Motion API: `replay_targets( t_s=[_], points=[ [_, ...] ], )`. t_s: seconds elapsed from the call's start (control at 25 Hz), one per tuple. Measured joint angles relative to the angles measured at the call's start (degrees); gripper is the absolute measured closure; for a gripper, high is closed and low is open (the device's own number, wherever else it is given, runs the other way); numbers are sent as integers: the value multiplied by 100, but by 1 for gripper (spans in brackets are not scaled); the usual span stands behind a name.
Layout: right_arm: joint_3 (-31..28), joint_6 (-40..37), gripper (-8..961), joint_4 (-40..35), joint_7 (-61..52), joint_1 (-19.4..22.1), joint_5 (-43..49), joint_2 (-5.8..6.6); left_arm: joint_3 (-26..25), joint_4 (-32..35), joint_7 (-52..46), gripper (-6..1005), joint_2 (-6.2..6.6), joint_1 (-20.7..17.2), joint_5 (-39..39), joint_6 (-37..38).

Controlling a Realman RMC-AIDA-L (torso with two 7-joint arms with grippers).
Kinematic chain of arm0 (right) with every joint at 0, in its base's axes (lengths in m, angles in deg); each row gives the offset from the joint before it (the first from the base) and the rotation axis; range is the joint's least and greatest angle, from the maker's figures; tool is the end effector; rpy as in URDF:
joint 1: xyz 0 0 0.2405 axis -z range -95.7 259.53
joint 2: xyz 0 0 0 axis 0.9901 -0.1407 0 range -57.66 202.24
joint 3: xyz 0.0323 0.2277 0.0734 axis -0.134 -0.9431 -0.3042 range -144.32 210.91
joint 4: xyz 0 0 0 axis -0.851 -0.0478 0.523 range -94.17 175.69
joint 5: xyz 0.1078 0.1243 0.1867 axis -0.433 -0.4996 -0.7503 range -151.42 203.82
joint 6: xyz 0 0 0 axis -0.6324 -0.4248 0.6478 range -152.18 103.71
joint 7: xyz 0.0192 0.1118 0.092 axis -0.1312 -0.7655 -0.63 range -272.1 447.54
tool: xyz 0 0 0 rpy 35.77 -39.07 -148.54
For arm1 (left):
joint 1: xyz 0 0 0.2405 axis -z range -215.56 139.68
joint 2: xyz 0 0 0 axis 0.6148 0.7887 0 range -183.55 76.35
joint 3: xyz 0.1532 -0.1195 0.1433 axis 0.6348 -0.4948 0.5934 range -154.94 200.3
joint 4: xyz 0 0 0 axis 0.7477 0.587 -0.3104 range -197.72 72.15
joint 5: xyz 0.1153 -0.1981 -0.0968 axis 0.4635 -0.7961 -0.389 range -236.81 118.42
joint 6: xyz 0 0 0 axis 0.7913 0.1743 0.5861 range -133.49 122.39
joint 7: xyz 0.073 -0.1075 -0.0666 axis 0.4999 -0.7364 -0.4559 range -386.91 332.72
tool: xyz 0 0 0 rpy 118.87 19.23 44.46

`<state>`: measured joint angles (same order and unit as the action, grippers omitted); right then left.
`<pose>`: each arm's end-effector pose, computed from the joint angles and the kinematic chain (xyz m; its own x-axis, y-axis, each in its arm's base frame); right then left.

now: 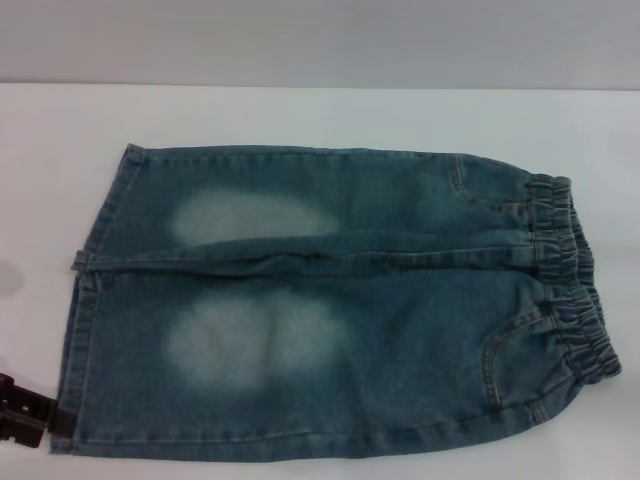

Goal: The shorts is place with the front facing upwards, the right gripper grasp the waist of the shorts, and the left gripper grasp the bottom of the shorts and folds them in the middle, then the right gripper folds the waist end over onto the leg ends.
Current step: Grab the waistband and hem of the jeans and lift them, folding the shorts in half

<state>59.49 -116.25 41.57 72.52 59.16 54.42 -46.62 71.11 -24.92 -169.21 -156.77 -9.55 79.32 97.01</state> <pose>0.3842 0.2882 0.0768 0.6183 0.4483 -0.6456 -0.7826 0.2746 -0.5588 -0.3549 0.3045 0.0944 0.0466 0.9964 -0.0702 0.9944 -0.0529 -0.0914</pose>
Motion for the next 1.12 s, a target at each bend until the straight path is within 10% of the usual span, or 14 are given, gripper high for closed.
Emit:
replay_targets(
  t_s=[1.12],
  points=[
    [221, -42, 182, 7, -81, 22, 0, -4, 47, -80, 175, 437, -102, -17, 137, -199]
  ],
)
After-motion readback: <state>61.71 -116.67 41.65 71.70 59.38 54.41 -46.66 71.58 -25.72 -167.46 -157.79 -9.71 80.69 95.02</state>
